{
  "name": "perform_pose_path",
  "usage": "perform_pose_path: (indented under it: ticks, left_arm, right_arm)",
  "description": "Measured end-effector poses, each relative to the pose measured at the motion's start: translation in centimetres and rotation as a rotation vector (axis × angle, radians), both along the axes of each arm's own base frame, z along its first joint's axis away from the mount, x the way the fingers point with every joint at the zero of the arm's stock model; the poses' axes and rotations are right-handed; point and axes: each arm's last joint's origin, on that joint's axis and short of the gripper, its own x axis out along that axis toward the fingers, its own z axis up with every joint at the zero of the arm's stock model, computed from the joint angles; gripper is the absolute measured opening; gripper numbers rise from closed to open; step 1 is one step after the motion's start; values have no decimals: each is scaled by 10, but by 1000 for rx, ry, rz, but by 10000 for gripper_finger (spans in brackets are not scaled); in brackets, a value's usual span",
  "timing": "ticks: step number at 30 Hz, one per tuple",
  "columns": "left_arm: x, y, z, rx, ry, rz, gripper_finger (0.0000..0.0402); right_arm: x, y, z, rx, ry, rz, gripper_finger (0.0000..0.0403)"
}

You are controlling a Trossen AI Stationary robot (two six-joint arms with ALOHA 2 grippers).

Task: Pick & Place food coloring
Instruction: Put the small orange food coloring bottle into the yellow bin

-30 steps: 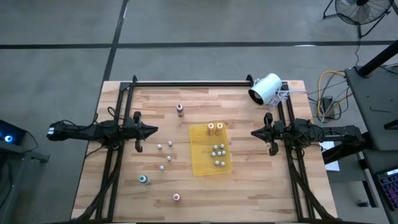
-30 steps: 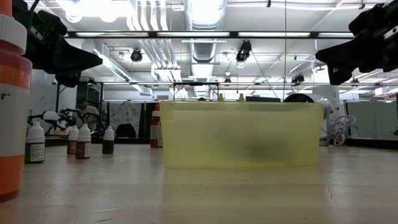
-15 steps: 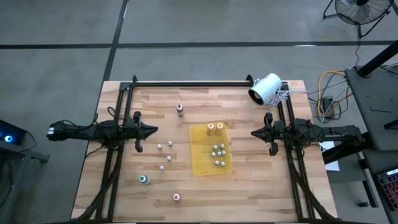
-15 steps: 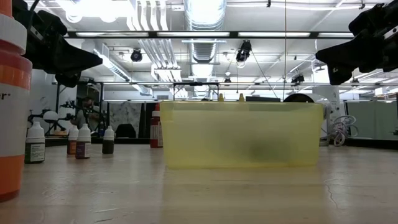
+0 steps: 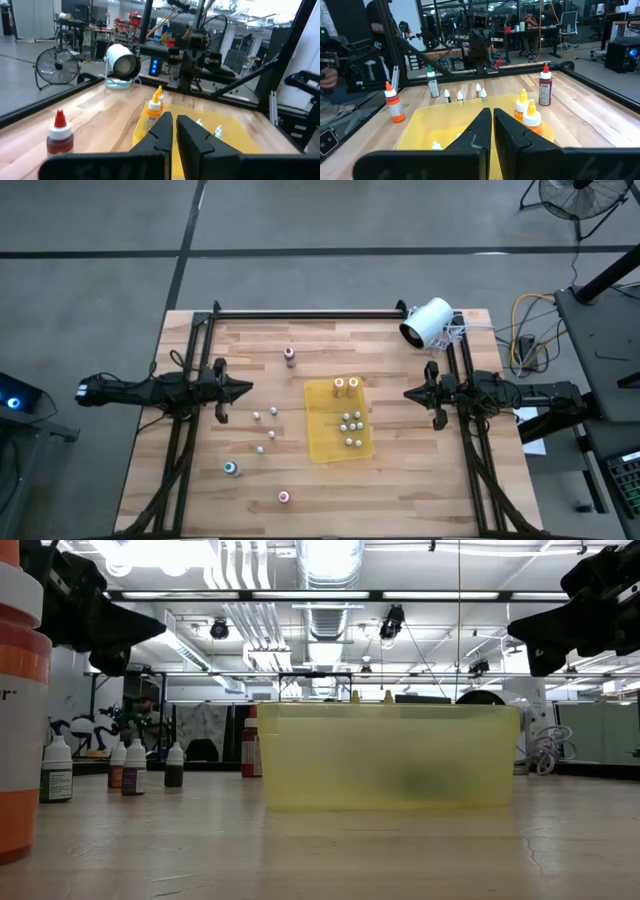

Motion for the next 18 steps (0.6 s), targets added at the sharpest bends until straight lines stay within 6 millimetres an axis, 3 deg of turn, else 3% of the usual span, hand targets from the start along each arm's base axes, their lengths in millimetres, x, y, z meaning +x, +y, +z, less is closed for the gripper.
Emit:
perform_pose_path:
  ticks: [18]
  left_arm:
    - [-3, 0, 80, -56, -144, -3, 0]
  right_arm:
    - [0, 0, 0, -2, -1, 0, 13]
